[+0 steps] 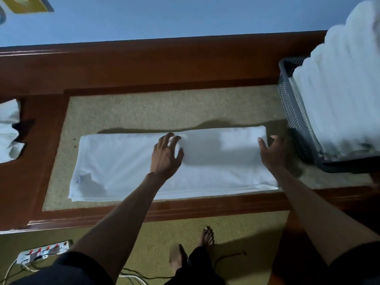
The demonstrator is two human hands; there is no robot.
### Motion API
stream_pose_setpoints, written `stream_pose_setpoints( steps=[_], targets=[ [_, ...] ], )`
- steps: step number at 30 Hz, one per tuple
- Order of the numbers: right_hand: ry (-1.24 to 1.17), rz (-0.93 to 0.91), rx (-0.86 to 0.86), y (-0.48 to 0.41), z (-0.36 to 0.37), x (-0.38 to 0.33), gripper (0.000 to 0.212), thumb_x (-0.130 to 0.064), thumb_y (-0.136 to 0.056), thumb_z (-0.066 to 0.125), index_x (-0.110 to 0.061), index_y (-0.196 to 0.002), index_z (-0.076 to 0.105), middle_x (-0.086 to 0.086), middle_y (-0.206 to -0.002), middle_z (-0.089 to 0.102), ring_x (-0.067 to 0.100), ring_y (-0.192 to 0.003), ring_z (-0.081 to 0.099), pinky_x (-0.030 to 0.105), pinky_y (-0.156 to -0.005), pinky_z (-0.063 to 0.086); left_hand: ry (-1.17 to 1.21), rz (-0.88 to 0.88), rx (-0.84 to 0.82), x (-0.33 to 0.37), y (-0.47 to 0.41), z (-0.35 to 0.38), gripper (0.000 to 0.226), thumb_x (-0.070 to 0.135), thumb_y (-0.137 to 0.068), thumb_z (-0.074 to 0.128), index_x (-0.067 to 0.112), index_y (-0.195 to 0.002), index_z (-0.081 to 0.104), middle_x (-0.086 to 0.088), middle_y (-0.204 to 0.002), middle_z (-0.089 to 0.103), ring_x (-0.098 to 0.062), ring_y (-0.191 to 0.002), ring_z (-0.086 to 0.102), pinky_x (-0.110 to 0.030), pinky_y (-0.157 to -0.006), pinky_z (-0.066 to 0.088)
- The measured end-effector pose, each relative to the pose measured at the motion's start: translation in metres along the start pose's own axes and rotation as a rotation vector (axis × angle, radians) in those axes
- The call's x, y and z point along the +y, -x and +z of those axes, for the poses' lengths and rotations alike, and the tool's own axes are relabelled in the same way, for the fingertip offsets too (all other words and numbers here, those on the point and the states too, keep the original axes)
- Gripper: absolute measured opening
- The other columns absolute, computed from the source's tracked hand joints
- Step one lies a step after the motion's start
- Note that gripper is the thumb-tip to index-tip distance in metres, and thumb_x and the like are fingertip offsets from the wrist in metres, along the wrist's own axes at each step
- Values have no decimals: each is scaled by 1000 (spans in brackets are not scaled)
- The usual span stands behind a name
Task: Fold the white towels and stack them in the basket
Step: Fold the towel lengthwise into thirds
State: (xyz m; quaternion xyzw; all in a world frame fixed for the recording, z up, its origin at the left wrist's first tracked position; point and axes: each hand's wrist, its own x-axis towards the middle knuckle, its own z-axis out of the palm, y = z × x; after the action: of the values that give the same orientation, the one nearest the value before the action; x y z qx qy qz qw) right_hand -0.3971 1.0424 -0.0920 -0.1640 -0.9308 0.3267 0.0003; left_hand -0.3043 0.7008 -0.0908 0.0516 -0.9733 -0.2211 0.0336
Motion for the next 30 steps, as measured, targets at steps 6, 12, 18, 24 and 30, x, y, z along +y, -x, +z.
stream_pose_setpoints(
  steps=[6,12,18,24,30],
  targets=[
    [14,-52,-114,-46,5,-1,40,-38,-83,59,-15,-58,38,9,-59,45,36,-75,55,38,-68,31,-109,61,-304,27,-43,42,63,57,-107,28,34,-164,13,-3,-173,-1,-24,-159,-4,-46,-127,-4],
    [180,-451,232,-5,38,-20,37,-27,-98,58,-7,-129,58,25,-143,46,40,-127,46,47,-106,37,-231,39,-225,26,-37,63,62,62,-106,13,39,-163,4,2,-173,0,-22,-159,-1,-49,-127,-3],
    [384,-770,-307,42,72,-16,60,-49,-106,37,-22,-159,30,12,-170,8,27,-157,4,52,-125,11,-261,63,-189,24,-36,64,62,60,-107,19,37,-163,9,2,-172,6,-21,-159,4,-50,-127,3],
    [545,-754,-284,21,30,37,62,-55,-107,25,-27,-162,16,7,-171,2,22,-157,-1,48,-126,7,-276,70,-193,25,-36,65,61,59,-107,16,37,-163,7,1,-172,7,-21,-159,4,-50,-128,2],
    [536,-454,-156,-6,-8,75,71,-65,-103,16,-24,-162,20,12,-168,15,32,-155,13,52,-126,8,-293,61,-175,28,-35,64,61,59,-106,15,36,-163,10,0,-172,11,-23,-158,8,-50,-127,3]
  ],
)
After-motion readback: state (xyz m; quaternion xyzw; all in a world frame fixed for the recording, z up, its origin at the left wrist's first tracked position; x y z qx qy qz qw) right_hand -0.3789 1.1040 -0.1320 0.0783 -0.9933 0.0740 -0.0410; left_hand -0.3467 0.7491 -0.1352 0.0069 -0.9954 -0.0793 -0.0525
